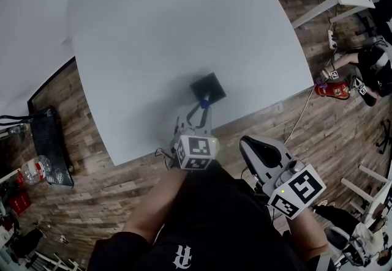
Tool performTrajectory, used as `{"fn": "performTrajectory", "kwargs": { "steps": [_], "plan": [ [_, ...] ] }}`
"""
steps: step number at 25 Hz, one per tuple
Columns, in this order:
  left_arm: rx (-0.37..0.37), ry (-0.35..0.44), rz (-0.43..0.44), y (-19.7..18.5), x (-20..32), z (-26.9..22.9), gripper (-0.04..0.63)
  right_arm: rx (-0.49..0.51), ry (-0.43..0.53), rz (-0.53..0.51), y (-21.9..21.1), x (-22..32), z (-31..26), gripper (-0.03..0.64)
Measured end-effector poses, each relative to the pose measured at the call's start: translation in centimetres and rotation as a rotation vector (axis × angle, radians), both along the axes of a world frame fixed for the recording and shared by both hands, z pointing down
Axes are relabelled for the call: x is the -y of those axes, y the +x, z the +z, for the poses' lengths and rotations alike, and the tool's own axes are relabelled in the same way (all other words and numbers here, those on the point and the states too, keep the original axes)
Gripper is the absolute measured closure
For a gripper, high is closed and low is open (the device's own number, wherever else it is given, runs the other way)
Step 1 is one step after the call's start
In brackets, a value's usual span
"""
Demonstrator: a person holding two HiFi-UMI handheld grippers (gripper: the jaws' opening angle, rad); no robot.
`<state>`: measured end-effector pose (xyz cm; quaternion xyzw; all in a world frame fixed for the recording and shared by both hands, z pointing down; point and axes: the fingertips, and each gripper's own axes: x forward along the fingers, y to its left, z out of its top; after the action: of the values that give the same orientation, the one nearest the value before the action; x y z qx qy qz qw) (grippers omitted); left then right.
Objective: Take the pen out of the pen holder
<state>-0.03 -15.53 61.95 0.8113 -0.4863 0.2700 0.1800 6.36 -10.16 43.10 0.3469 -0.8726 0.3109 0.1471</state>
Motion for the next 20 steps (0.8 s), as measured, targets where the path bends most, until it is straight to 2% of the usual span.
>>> {"fn": "performTrajectory", "kwargs": {
  "steps": [8,20],
  "plan": [
    [0.017,0.036,0.003,0.0,0.3,-0.2,0.529,-0.005,0.009,0.013,0.4,-0.3,-0.1,0.600],
    [0.016,0.109,0.021,-0.9,1.1,-4.4,0.529,0.011,0.079,0.008,0.7,0.2,-1.3,0.600]
  ]
}}
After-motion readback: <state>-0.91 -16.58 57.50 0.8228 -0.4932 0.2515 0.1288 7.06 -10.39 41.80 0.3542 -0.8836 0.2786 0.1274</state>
